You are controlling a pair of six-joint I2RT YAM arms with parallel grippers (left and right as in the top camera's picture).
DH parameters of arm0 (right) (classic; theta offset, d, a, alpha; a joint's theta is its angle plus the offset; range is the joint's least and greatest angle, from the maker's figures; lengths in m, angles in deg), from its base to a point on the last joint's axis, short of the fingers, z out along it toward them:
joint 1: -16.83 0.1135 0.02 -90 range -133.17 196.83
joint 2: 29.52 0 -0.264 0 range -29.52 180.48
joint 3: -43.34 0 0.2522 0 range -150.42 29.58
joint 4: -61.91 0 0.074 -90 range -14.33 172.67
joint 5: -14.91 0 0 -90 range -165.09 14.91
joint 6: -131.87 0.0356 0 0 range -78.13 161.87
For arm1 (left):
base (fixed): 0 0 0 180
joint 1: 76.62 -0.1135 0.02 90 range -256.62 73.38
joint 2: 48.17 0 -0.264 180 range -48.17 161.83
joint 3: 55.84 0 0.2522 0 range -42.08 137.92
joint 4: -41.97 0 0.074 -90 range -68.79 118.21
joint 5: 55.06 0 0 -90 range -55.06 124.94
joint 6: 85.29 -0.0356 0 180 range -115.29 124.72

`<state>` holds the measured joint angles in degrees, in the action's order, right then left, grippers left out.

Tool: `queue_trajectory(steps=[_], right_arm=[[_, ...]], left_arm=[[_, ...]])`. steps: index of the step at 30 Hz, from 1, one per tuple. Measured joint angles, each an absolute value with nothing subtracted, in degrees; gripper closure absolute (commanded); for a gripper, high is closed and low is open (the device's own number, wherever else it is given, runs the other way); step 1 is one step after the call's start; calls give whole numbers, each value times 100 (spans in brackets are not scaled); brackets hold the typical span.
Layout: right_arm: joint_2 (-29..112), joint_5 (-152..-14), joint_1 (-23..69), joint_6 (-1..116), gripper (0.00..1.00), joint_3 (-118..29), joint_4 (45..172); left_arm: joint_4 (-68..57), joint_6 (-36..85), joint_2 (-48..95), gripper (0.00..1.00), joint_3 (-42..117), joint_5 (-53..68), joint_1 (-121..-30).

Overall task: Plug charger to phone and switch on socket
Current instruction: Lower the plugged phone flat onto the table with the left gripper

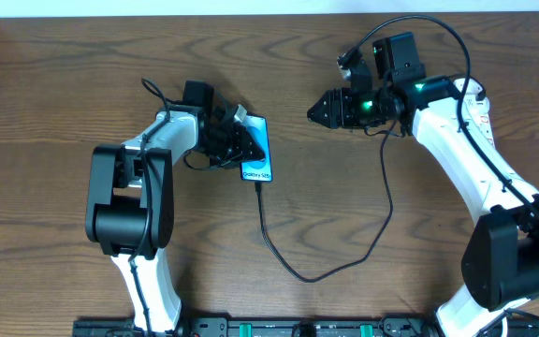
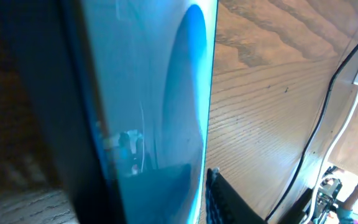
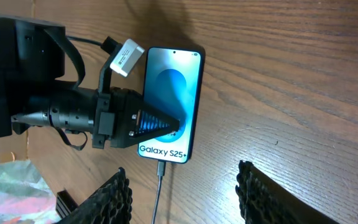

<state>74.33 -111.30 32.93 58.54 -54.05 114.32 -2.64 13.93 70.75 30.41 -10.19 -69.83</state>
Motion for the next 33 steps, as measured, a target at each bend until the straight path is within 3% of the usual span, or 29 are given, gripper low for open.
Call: queue_trajectory(steps=[14,33], right_arm=[[7433,-11130,3293,5854,46,-5405,11441],[7433,-11130,3293,5852,45,-5405,11428]], left_arm=[[-271,1393,7070,56,3065,-1058,-7007],[-352,1395,6937,55,3194,-203,-7007]])
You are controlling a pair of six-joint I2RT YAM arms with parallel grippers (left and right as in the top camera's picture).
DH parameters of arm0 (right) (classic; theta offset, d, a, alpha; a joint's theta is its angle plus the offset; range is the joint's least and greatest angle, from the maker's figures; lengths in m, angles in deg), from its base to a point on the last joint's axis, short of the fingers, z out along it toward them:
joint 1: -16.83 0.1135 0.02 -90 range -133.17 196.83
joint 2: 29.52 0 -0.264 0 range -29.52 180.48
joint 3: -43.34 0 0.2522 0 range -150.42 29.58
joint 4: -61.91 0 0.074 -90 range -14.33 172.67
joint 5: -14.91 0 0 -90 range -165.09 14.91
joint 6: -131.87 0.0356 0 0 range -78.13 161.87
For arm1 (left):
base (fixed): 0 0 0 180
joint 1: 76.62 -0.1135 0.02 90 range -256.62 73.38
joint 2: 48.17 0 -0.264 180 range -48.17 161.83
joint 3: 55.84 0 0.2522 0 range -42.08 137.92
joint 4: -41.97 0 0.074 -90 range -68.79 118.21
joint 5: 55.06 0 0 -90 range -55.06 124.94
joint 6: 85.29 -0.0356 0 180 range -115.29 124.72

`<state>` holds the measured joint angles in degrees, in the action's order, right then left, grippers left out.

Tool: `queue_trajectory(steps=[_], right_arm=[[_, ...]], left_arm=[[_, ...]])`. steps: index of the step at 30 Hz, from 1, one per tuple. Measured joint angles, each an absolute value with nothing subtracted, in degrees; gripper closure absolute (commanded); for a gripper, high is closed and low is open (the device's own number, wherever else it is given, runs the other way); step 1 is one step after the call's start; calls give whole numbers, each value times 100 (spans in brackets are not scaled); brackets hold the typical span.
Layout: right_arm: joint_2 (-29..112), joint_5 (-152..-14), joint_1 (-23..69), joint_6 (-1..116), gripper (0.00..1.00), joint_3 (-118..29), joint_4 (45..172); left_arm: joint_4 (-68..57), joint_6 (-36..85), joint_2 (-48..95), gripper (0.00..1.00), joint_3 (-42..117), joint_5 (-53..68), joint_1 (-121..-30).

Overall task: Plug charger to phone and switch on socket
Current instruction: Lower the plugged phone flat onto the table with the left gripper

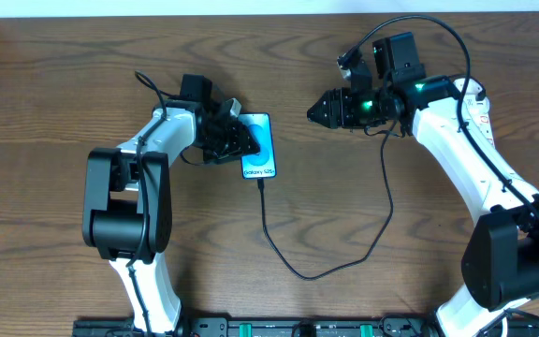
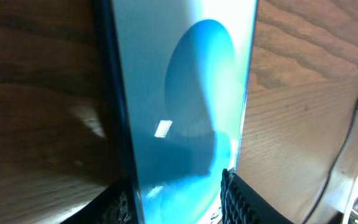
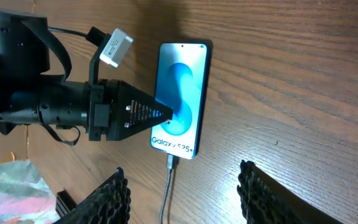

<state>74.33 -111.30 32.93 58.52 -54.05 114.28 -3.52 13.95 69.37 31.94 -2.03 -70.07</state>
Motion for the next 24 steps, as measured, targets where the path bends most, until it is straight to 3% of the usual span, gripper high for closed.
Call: queue_trajectory(steps=[24], right_arm=[[7433,-11128,3293,5852,45,-5405,11426]], left_arm=[[-389,1393,6843,55,3268,584,-7007]])
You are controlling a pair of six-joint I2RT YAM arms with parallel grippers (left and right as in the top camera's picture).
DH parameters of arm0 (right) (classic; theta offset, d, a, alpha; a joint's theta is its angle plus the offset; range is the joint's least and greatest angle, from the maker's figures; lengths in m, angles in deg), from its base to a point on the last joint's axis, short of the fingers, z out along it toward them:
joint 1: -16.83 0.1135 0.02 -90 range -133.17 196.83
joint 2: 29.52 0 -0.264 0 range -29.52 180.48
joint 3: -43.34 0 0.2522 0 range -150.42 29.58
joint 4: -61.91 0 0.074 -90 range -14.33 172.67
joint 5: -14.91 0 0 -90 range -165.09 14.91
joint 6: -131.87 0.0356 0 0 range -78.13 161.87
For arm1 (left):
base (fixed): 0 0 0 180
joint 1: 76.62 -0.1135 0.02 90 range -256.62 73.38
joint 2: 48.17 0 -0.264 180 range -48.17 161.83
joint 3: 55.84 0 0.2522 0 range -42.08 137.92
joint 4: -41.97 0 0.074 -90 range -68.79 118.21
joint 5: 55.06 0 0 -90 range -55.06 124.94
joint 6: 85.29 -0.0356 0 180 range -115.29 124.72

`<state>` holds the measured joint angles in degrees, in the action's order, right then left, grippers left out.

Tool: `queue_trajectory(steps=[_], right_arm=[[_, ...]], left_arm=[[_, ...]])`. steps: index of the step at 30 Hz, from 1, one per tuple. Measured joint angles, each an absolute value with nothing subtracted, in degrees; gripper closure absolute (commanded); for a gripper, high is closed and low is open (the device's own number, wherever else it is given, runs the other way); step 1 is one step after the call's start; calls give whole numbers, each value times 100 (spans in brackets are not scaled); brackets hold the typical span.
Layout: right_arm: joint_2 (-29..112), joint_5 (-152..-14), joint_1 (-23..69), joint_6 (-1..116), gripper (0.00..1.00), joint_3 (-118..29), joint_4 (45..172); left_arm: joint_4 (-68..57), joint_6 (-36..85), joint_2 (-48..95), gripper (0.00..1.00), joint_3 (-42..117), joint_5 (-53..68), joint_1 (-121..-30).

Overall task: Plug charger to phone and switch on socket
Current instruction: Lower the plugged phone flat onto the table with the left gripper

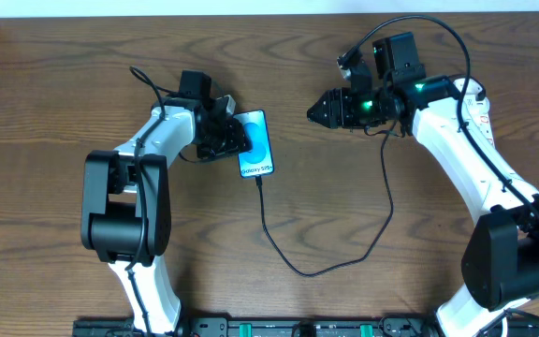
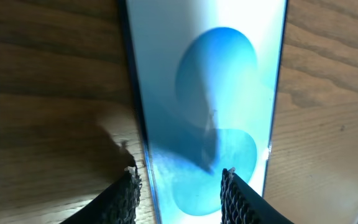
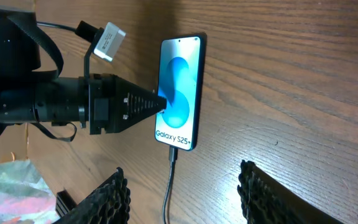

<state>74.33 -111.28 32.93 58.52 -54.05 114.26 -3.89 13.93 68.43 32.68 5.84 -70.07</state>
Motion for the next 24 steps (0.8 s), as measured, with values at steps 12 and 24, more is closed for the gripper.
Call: queue_trajectory(steps=[12,24], right_arm=[[7433,-11128,3293,5832,44,-5405,11428],[7433,-11115,3293,5659,46,-5405,11600]], left_arm=[[-389,1393,6828,55,3297,835,-7003],[-717,1391,5875,55,3185,1722,-7020]])
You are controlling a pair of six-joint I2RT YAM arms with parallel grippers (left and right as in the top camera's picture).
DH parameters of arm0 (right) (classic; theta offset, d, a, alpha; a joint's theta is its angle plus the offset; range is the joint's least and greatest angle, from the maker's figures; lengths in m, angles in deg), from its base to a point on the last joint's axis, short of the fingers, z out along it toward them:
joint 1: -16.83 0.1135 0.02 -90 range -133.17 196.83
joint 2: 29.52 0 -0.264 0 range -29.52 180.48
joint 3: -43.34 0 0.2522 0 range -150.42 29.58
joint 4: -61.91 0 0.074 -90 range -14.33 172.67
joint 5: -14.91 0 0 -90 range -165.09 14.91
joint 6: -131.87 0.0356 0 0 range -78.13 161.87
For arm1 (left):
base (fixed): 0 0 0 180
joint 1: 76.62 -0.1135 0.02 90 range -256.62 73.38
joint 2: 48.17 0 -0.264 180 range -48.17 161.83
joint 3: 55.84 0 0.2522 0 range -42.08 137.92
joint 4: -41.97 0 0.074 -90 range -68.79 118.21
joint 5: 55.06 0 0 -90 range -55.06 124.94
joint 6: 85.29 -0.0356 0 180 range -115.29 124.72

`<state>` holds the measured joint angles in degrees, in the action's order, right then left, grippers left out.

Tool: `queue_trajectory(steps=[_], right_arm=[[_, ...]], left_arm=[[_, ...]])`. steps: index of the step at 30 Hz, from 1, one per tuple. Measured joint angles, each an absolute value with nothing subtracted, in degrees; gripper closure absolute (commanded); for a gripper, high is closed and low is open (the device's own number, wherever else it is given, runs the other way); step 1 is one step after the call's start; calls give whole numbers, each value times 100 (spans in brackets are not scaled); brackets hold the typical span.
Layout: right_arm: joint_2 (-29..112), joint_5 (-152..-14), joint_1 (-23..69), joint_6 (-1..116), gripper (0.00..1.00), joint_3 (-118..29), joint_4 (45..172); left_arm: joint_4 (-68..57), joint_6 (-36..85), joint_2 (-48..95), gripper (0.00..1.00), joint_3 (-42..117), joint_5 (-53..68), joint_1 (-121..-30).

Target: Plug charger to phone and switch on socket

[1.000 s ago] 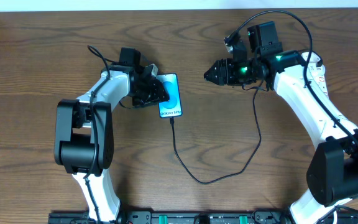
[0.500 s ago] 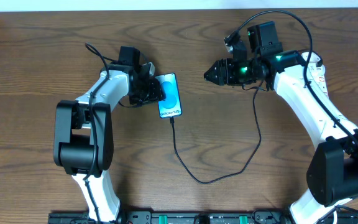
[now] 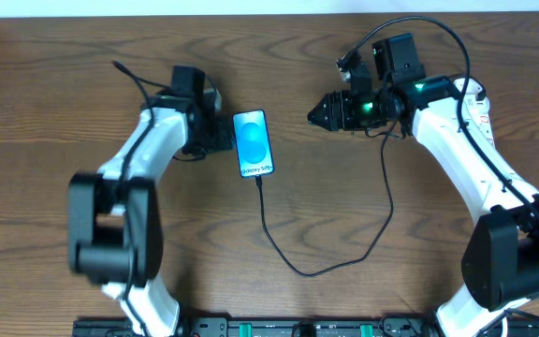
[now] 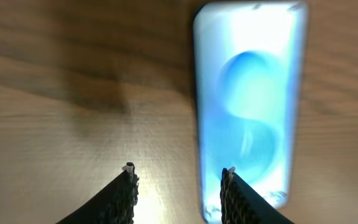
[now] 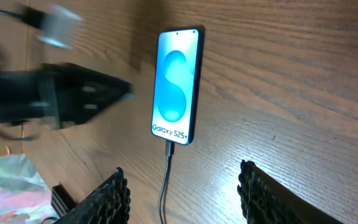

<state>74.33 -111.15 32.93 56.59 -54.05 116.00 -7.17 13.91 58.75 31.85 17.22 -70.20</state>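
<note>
The phone [image 3: 254,142] lies flat on the wooden table, screen up and lit blue, reading "Galaxy S25+" [image 5: 178,86]. A black charger cable [image 3: 268,229] is plugged into its near end and loops away to the right. My left gripper [image 3: 221,137] is open just left of the phone; in its wrist view the phone [image 4: 250,106] lies ahead and to the right, with nothing between the fingers [image 4: 125,190]. My right gripper [image 3: 313,112] hangs open to the right of the phone, fingertips [image 5: 114,193] wide apart. No socket shows in any view.
The cable's loop [image 3: 326,270] lies on the table [image 3: 54,112] toward the front middle. The left arm [image 5: 61,99] shows blurred in the right wrist view, left of the phone. A black rail [image 3: 251,328] runs along the table's front edge.
My left gripper has drawn back to the left, off the phone's screen, and its arm is blurred. The phone lies uncovered and straight. The right arm has not moved.
At first my left gripper's tips were on the skewed phone, cable plugged in. Over the later moments the phone sat straighter and slightly further left with the tips still on it. Now the gripper stands clear to the left. The right gripper stayed open and still.
</note>
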Motion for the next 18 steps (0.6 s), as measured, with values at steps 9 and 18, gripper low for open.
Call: queue_trajectory(steps=[9,18], right_arm=[[7420,-10975,3131,5463,66,-5405,11928],[6539,-10472,2394,5305,98,-5405,12304]], left_arm=[[-1241,1406,3538,42,3188,1858,-7020],[-1475,1397,2367,11,3188,1877,-7020]])
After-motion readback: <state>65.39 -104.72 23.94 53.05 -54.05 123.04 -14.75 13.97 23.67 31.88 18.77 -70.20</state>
